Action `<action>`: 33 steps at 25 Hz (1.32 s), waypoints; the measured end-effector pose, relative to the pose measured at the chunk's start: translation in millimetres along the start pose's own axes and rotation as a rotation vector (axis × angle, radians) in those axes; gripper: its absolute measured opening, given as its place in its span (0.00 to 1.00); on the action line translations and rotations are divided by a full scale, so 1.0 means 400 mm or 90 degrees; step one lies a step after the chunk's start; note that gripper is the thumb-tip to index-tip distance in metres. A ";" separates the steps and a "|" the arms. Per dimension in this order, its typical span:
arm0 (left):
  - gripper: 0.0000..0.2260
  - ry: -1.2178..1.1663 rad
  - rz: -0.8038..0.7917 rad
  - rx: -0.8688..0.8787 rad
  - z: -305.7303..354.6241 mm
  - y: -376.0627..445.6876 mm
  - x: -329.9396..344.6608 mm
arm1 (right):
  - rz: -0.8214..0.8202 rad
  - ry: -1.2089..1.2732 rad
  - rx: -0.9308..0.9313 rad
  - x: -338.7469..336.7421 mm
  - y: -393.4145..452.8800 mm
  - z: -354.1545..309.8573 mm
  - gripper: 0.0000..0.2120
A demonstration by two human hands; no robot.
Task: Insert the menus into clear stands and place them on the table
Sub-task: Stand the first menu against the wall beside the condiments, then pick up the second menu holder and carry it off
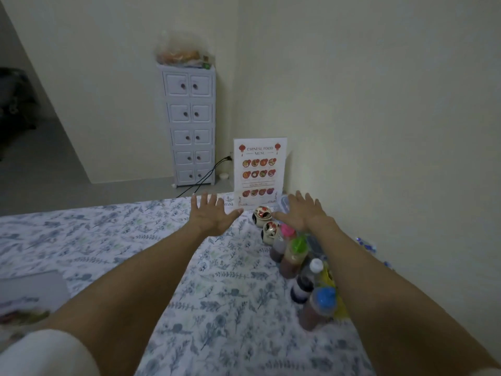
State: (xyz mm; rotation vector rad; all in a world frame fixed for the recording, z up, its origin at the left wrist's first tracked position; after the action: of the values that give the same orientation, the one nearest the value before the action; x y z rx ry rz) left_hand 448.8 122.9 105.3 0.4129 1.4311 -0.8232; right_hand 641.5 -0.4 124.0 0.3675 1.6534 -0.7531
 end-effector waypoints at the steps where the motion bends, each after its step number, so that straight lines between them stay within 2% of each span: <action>1: 0.40 0.003 -0.001 0.007 -0.002 -0.055 0.003 | 0.006 -0.002 0.011 0.006 -0.062 -0.007 0.44; 9: 0.41 0.011 -0.008 0.031 -0.070 -0.501 0.061 | 0.075 0.070 0.003 0.091 -0.539 -0.109 0.44; 11: 0.41 -0.005 -0.006 0.025 -0.100 -0.594 0.078 | 0.088 0.060 -0.014 0.108 -0.619 -0.145 0.40; 13: 0.40 -0.029 0.009 0.018 -0.136 -0.675 0.101 | 0.134 0.052 -0.034 0.127 -0.680 -0.188 0.31; 17: 0.38 -0.072 0.049 -0.025 -0.220 -0.810 0.141 | 0.138 0.049 -0.078 0.189 -0.752 -0.284 0.38; 23: 0.36 -0.126 0.071 -0.167 -0.389 -0.965 0.236 | 0.127 0.111 -0.192 0.307 -0.792 -0.473 0.38; 27: 0.33 -0.210 0.123 -0.235 -0.522 -1.034 0.279 | 0.061 0.269 -0.228 0.379 -0.795 -0.611 0.33; 30: 0.34 -0.235 0.157 -0.260 -0.628 -1.045 0.296 | 0.018 0.456 -0.193 0.422 -0.765 -0.704 0.29; 33: 0.36 -0.360 0.220 -0.261 -0.722 -1.014 0.303 | -0.016 0.610 -0.153 0.460 -0.715 -0.770 0.28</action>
State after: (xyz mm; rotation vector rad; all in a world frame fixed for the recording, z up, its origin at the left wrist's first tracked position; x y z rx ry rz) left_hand -49.3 23.7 38.5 0.0901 0.9268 -0.3114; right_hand 191.3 -40.4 46.7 0.5852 2.6167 -0.3831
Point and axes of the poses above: each hand's wrist, its own y-axis towards the middle knuckle, its own x-axis out of the palm, z = x × y, the point moved 5 cm from there along y, towards the middle knuckle, and after that the axes turned 7 degrees about x, right-handed, at the moved point
